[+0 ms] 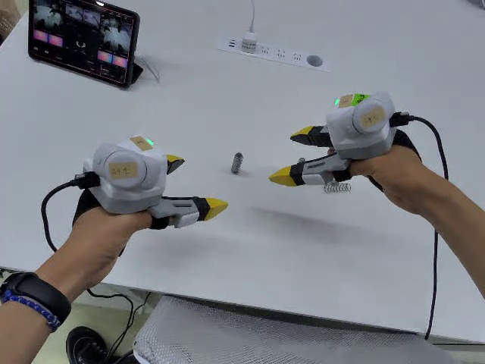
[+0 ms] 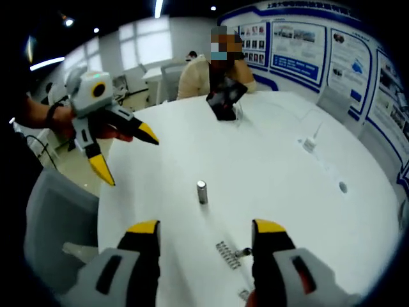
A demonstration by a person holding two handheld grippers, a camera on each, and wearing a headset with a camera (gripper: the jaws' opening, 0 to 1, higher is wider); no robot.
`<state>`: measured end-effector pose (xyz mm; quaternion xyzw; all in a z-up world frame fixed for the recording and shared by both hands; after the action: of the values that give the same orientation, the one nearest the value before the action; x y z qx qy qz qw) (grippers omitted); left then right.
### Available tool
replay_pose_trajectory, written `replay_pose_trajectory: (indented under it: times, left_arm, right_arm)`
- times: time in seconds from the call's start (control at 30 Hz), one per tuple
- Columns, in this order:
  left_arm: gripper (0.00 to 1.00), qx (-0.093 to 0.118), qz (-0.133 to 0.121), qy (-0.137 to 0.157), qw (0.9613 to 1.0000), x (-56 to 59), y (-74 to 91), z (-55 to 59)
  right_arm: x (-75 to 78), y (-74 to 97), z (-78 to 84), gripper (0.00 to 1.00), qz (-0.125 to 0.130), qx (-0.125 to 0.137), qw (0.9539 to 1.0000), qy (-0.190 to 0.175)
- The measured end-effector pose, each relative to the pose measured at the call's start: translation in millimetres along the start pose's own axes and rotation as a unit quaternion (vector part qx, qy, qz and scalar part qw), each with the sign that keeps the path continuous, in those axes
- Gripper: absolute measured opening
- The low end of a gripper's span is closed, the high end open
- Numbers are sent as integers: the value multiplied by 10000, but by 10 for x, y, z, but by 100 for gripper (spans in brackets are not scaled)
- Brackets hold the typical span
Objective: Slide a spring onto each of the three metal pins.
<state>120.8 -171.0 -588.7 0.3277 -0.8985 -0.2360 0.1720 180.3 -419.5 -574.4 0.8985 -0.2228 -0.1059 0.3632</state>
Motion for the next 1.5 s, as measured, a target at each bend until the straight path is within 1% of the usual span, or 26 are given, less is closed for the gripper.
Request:
replay_pose_trajectory:
  times: [0.03, 0.1, 0.2, 0.27, 0.3, 0.4, 0.53, 0.67, 0.9, 1.13, 1.23, 1.37, 1.4, 1.5]
  left_arm:
    - [68, -6, 15, -13, 10000, 3, -5, -4]
    - [69, -9, 46, -36, 10000, 11, -17, -17]
    - [69, -17, 87, -60, 9999, 23, -36, -36]
    - [69, -17, 106, -79, 9999, 29, -43, -51]
    - [69, -8, 127, -84, 9999, 29, -46, -59]
    - [69, -27, 157, -130, 9998, 25, -56, -69]
    - [69, -29, 162, -149, 9998, 9, -56, -79]
    - [69, -31, 141, -135, 9998, -6, -53, -93]
    - [69, -57, 127, -150, 9998, -10, -70, -122]
    - [69, -65, 169, -182, 9997, 18, -111, -171]
    - [69, -69, 191, -208, 9996, 29, -132, -198]
    - [69, -72, 223, -224, 9995, 43, -165, -228]
    - [69, -53, 243, -199, 9995, 51, -174, -243]
    - [69, -29, 273, -201, 9994, 77, -204, -280]
  right_arm:
    - [-13, 25, 26, 60, 32, 24, 10000, -61]
    - [-42, 99, 74, 61, 188, 162, 9993, -281]
    - [-44, 204, 149, 62, 422, 329, 9974, -477]
    - [-32, 271, 209, 62, 611, 451, 9951, -641]
    - [-30, 307, 243, 62, 662, 566, 9928, -825]
    - [-20, 387, 319, 64, 755, 809, 9869, -1178]
    - [2, 468, 425, 65, 930, 893, 9822, -1365]
    - [17, 525, 525, 66, 1003, 953, 9780, -1561]
    - [10, 591, 642, 67, 1103, 1032, 9729, -1752]
    - [-63, 637, 756, 69, 1122, 1050, 9700, -1885]
    - [-99, 677, 810, 69, 1132, 1089, 9675, -1982]
    - [-134, 728, 868, 70, 1159, 1110, 9654, -2058]
    - [-141, 748, 888, 70, 1179, 1131, 9641, -2092]
    - [-165, 781, 936, 71, 1195, 1155, 9623, -2151]
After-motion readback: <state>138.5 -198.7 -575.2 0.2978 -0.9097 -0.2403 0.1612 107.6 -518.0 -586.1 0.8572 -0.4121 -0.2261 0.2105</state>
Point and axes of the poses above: the centre of the closed fingertips' face, and the gripper's own axes: y roughly backward along the fingers, x roughly to its right, z roughly out of its underside, the point moved 10 cm from there along y, roughly backward along the fingers
